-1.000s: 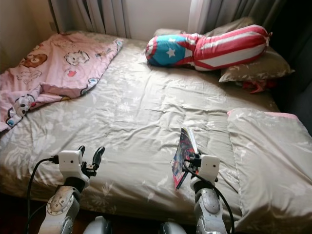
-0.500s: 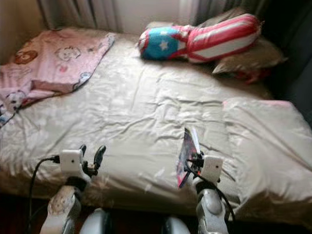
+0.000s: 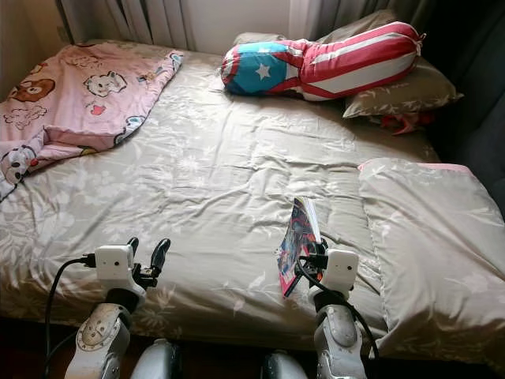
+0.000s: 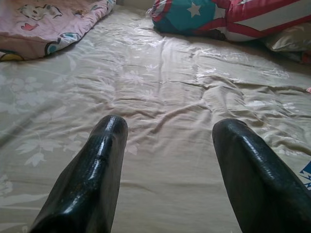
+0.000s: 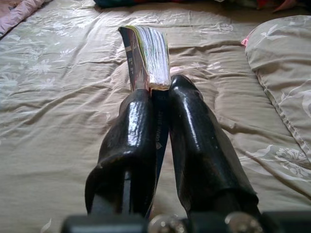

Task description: Clean up the room

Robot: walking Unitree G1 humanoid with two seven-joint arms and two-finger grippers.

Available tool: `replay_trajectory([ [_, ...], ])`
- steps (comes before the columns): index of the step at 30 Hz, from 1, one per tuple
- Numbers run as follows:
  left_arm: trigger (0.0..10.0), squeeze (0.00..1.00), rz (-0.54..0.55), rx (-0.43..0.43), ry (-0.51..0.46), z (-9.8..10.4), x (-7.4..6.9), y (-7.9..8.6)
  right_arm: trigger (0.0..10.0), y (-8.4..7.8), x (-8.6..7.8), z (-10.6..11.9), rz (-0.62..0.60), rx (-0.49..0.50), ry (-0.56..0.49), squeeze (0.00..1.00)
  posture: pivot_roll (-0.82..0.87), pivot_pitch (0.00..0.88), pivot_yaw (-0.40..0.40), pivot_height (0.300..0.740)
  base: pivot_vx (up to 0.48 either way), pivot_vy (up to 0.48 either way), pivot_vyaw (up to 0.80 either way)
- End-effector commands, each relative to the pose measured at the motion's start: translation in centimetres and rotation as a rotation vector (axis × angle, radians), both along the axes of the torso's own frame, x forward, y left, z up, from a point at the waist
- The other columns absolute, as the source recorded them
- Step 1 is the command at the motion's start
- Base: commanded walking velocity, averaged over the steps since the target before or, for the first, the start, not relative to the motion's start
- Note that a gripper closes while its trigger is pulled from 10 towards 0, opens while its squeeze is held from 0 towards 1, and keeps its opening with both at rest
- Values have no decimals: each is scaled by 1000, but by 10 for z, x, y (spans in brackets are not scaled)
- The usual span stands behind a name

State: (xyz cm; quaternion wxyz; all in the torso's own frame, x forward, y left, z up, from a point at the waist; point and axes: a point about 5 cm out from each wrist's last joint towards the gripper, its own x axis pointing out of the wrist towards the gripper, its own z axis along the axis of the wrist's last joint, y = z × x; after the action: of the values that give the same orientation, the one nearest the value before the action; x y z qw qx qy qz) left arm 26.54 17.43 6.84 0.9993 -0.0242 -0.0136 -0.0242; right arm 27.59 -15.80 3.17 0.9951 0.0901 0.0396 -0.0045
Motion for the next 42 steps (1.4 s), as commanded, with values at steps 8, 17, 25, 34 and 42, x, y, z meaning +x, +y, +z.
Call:
replay_trajectory([
  [8, 10000, 0, -7, -2, 9, 0, 2, -2, 10000, -3, 6, 16, 0, -37, -89, 0, 18, 106, -104, 655, 253, 0, 0],
  [17, 10000, 0, -6, -4, 8, 0, 3, -3, 10000, -4, 9, 19, 4, -48, -99, 0, 14, 114, -105, 655, 285, 0, 0],
  [25, 10000, 0, 2, 0, 7, 0, 3, -1, 10000, -6, 11, 19, -3, -62, -93, 0, 18, 112, -103, 655, 211, 0, 0],
  [34, 10000, 0, 10, 11, 8, 1, 2, 2, 10000, -5, 28, 21, 20, 72, -47, 0, 30, 116, -91, 655, 0, 0, 0],
  [42, 10000, 0, 6, 27, 13, 2, -6, 6, 10000, -13, 55, 34, -21, 544, -38, 0, 50, 145, -71, 655, 0, 0, 0],
])
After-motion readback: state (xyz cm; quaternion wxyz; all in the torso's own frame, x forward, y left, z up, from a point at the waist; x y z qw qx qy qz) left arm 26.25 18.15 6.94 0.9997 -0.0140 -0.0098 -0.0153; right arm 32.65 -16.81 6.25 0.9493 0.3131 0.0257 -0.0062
